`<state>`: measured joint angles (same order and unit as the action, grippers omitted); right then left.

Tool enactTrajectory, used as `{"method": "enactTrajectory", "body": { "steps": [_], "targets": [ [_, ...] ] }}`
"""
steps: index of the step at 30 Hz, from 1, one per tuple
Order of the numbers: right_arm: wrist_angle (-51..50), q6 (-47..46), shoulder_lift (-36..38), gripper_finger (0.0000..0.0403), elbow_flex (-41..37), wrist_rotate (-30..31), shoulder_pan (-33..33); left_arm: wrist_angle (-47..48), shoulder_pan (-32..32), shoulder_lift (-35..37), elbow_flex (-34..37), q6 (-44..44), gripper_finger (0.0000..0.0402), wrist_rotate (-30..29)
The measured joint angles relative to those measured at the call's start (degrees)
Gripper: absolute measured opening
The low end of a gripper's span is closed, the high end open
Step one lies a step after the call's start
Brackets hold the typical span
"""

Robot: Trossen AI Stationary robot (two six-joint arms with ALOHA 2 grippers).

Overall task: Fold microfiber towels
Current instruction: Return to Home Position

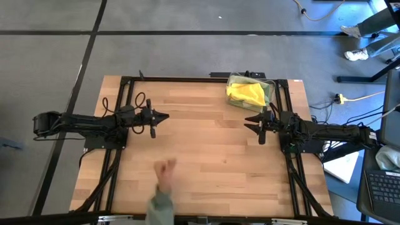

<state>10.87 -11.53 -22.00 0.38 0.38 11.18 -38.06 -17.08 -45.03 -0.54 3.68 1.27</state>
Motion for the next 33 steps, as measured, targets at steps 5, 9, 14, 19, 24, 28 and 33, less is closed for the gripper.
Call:
{"method": "enactTrajectory", "body": {
  "steps": [5, 9, 14, 19, 24, 28, 33],
  "targets": [
    [0.0, 0.0, 0.0, 0.0156, 0.0, 0.0, 0.0, 0.0, 0.0, 0.0, 0.0, 0.0, 0.0020, 0.8],
    [0.0, 0.0, 0.0, 0.0156, 0.0, 0.0, 0.0, 0.0, 0.0, 0.0, 0.0, 0.0, 0.0020, 0.8],
    [0.0, 0.0, 0.0, 0.0156, 0.0, 0.0, 0.0, 0.0, 0.0, 0.0, 0.0, 0.0, 0.0020, 0.8],
    [0.0, 0.0, 0.0, 0.0156, 0.0, 0.0, 0.0, 0.0, 0.0, 0.0, 0.0, 0.0, 0.0020, 0.9],
    [0.0, 0.0, 0.0, 0.0156, 0.0, 0.0, 0.0, 0.0, 0.0, 0.0, 0.0, 0.0, 0.0020, 0.9],
    [0.0, 0.0, 0.0, 0.0156, 0.0, 0.0, 0.0, 0.0, 0.0, 0.0, 0.0, 0.0, 0.0020, 0.9],
    [0.0, 0.0, 0.0, 0.0156, 0.0, 0.0, 0.0, 0.0, 0.0, 0.0, 0.0, 0.0, 0.0020, 0.9]
  ]
}}
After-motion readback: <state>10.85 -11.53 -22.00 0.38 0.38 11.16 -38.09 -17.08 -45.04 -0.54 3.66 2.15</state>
